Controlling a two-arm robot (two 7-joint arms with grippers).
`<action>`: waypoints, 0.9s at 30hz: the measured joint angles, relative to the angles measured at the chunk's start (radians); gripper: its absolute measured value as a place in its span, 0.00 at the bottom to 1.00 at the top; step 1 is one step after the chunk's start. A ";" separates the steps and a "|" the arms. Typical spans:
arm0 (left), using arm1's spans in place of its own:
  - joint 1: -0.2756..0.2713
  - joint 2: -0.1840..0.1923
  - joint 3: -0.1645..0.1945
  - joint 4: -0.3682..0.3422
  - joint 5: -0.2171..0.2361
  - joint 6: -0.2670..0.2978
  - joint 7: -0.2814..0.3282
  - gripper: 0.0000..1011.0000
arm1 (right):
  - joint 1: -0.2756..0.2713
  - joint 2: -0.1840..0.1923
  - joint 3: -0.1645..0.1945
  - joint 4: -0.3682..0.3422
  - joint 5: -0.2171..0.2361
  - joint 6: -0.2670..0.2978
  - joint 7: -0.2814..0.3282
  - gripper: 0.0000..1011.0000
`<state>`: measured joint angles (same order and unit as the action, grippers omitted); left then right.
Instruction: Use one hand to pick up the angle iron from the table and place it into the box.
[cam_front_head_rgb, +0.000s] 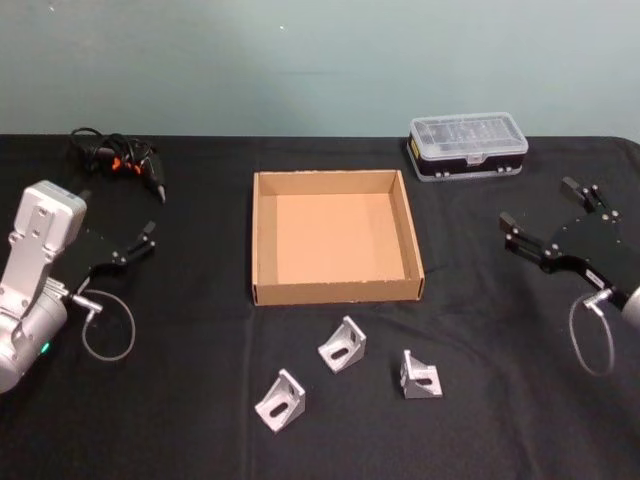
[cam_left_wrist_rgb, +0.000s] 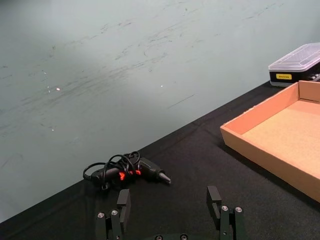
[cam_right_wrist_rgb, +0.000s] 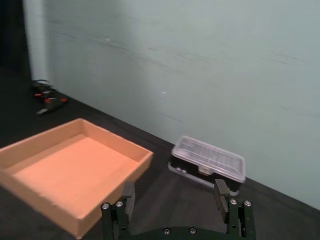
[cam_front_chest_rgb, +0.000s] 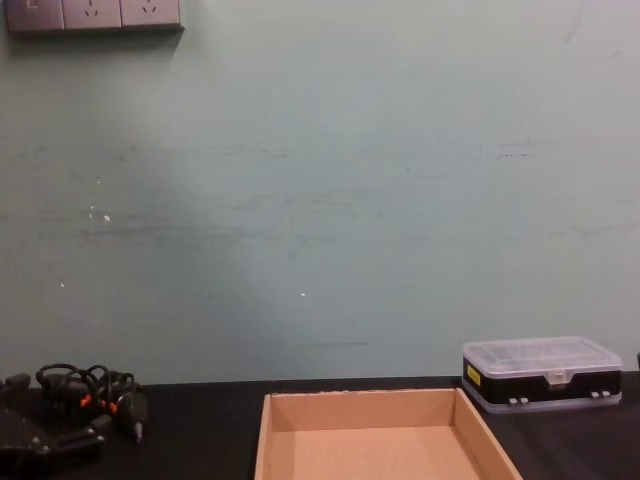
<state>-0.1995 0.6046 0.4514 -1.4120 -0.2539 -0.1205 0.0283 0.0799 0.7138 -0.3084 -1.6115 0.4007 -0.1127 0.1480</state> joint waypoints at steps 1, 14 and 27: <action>0.000 0.000 0.000 0.000 0.000 0.000 0.000 0.99 | -0.004 0.009 0.004 -0.012 0.004 0.005 0.012 0.99; 0.000 0.000 0.000 0.000 0.000 0.000 0.000 0.99 | -0.005 0.161 0.004 -0.130 0.049 0.086 0.301 0.99; 0.000 0.000 0.000 0.000 0.000 0.000 0.000 0.99 | 0.105 0.231 -0.074 -0.130 0.044 0.146 0.613 0.99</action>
<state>-0.1995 0.6047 0.4514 -1.4120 -0.2539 -0.1205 0.0283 0.1847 0.9443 -0.3826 -1.7418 0.4444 0.0332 0.7609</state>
